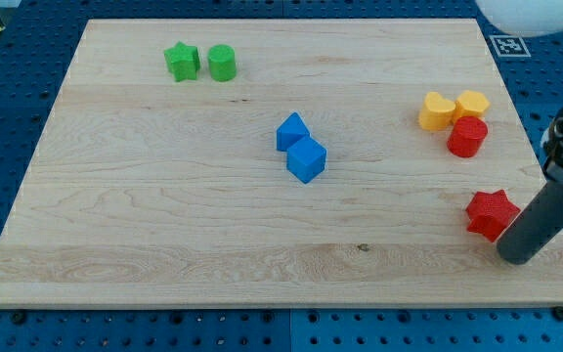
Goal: Move the red star closer to the red circle
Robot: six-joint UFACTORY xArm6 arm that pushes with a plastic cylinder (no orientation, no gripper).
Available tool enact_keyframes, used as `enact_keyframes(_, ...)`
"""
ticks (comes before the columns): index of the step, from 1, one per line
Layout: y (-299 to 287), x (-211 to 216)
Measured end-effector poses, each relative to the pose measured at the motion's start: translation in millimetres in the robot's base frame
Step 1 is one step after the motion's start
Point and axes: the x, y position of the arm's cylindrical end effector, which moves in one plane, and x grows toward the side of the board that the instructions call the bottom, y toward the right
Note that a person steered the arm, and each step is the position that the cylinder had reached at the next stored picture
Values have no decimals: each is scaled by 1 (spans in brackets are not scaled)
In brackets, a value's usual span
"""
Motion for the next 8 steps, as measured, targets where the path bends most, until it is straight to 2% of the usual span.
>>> enact_keyframes(2,4,-21)
enact_keyframes(7,-53,-21)
enact_keyframes(8,-53,-34)
